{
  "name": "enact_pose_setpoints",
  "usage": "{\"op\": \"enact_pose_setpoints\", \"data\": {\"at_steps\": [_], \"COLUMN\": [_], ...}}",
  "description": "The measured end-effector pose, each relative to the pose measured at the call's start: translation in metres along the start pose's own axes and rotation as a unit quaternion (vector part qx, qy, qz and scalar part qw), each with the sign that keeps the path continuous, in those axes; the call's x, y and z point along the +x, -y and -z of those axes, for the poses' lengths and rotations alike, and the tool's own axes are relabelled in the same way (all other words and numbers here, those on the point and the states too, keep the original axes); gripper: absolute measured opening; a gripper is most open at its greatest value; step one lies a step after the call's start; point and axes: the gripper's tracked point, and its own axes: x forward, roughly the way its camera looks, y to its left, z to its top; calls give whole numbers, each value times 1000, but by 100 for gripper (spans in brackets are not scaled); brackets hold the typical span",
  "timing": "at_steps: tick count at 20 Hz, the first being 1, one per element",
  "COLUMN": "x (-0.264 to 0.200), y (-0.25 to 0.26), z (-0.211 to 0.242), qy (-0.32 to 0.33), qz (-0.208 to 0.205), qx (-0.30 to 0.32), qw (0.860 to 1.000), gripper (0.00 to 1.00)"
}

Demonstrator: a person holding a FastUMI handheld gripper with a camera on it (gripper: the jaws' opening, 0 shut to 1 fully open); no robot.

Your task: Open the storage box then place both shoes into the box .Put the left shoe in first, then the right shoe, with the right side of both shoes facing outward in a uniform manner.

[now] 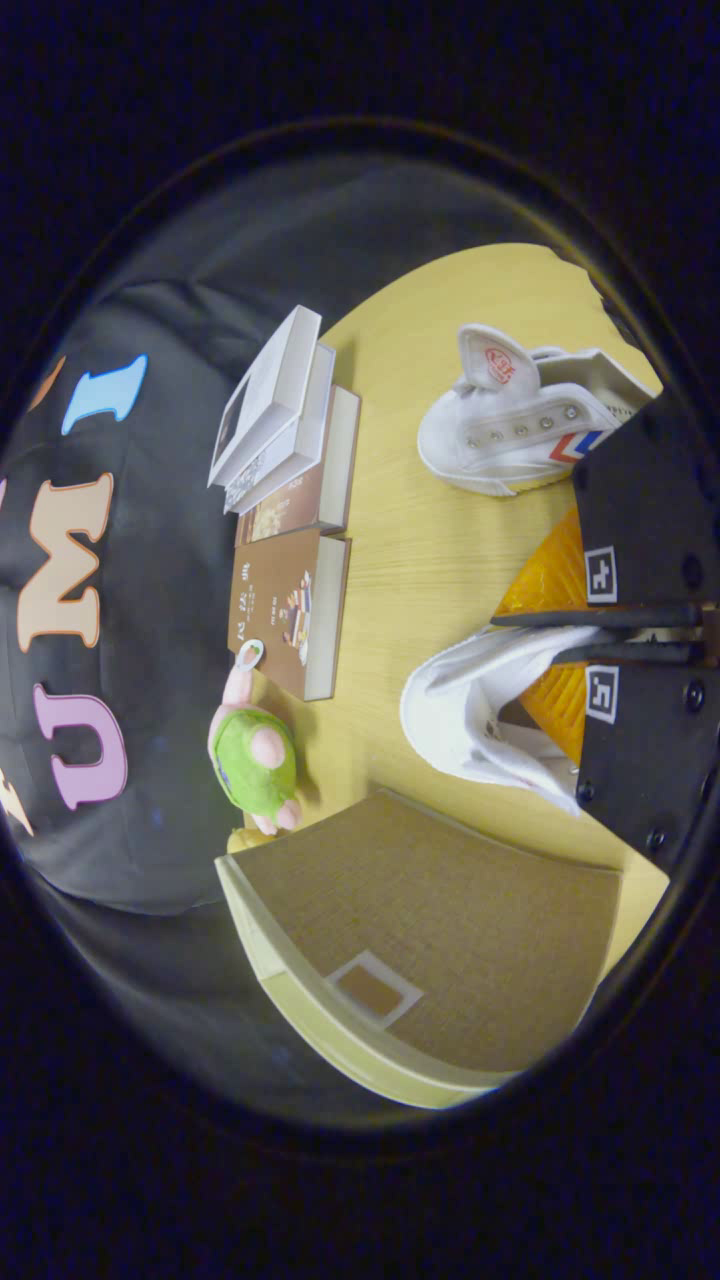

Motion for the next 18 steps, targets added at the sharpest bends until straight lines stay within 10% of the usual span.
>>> {"op": "enact_pose_setpoints", "data": {"at_steps": [6,18], "x": [-27,-133], "y": [6,-90], "z": [-25,-126], "qy": [26,58], "qz": [-23,-193], "qx": [44,153], "qw": [998,967], "gripper": [9,8]}}
